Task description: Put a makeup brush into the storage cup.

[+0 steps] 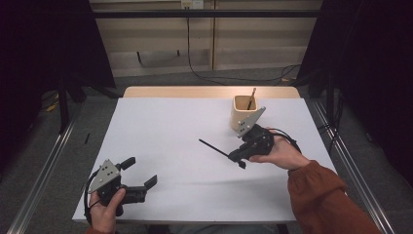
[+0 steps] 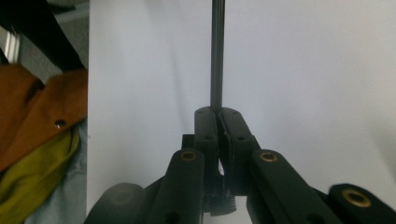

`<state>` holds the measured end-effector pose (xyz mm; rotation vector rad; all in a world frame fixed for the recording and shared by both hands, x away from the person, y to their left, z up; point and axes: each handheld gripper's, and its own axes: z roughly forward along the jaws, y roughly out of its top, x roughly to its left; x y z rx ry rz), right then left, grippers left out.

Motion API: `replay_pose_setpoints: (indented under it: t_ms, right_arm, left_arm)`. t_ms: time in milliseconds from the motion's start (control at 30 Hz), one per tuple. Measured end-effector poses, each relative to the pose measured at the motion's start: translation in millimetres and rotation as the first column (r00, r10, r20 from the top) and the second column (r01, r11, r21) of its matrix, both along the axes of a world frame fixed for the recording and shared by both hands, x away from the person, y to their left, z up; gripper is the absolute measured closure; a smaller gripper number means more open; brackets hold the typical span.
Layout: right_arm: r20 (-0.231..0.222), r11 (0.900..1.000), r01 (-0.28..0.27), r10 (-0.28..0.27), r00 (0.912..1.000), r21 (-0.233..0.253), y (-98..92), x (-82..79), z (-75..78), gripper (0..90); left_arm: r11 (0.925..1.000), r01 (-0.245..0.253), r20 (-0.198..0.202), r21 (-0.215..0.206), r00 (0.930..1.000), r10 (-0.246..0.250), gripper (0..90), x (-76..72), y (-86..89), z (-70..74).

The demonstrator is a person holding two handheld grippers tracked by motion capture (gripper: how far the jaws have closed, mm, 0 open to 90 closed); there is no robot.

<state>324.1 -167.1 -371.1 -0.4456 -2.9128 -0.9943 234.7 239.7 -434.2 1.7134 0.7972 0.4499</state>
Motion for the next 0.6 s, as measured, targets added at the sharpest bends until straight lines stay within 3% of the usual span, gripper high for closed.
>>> replay_pose_setpoints:
  t_ms: [267,367,600]
  right_arm:
    - [-0.034,0.990,-0.062,0.058,0.9977,-0.130,10.2,-2.1,-7.6,86.4]
    - [-0.051,0.977,-0.086,0.077,0.9957,-0.197,13.9,-4.7,-10.3,86.4]
    - [-0.078,0.952,-0.118,0.099,0.9920,-0.283,18.7,-5.6,-14.9,86.4]
  left_arm:
    - [1.0000,0.007,0.000,0.002,1.0000,-0.007,1.6,0.1,0.5,0.7]
    - [1.0000,0.007,-0.001,0.002,1.0000,-0.007,1.6,0.2,0.5,0.6]
    - [0.9998,0.022,-0.009,0.000,0.9997,-0.022,1.6,0.5,0.3,0.8]
